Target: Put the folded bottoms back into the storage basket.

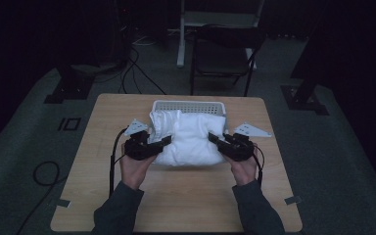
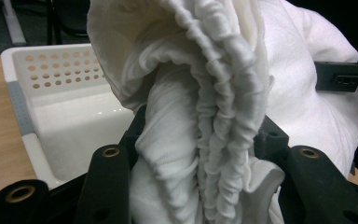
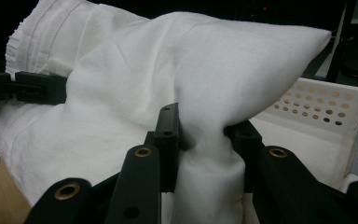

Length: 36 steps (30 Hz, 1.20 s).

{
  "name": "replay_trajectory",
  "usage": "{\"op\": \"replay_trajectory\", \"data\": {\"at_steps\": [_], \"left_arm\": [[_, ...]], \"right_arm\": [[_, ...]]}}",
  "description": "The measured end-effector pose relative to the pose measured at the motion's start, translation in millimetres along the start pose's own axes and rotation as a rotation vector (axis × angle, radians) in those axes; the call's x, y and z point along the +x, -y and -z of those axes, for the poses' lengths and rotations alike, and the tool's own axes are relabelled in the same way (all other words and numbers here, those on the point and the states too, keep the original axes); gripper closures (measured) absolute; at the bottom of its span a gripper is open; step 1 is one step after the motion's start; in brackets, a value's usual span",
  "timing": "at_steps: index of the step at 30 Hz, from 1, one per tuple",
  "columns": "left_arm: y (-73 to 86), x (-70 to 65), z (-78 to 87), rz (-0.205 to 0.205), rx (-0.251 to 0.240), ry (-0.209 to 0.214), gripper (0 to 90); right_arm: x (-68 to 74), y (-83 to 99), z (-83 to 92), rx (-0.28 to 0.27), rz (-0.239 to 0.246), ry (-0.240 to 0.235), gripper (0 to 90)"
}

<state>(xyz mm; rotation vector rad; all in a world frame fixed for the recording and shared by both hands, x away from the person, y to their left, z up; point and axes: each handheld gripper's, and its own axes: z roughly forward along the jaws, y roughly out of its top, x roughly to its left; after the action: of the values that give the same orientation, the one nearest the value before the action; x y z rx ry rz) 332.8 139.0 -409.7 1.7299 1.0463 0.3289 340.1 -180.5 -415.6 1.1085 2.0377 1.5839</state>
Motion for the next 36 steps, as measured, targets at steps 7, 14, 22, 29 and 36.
{"op": "replay_trajectory", "data": {"at_steps": [7,14,22,29,36], "left_arm": [[-6.9,3.3,-4.1,-0.002,-0.004,-0.001,52.7],[-15.7,5.3,-6.5,-0.014,-0.011,-0.003,52.7],[-24.3,8.6,-10.5,-0.020,-0.023,-0.005,52.7],[-29.1,12.0,-14.3,-0.014,-0.027,-0.007,52.9],[-34.7,14.2,-18.4,-0.016,-0.027,-0.013,52.9]], "right_arm": [[-2.9,-5.6,-3.1,-0.002,-0.007,0.008,70.9],[-6.7,-13.6,-5.7,-0.009,-0.003,0.014,71.0],[-9.7,-24.6,-8.3,-0.009,0.007,0.027,71.0],[-12.5,-29.9,-12.6,-0.009,0.002,0.034,71.0],[-17.1,-33.8,-15.7,-0.018,-0.010,0.038,71.1]]}}
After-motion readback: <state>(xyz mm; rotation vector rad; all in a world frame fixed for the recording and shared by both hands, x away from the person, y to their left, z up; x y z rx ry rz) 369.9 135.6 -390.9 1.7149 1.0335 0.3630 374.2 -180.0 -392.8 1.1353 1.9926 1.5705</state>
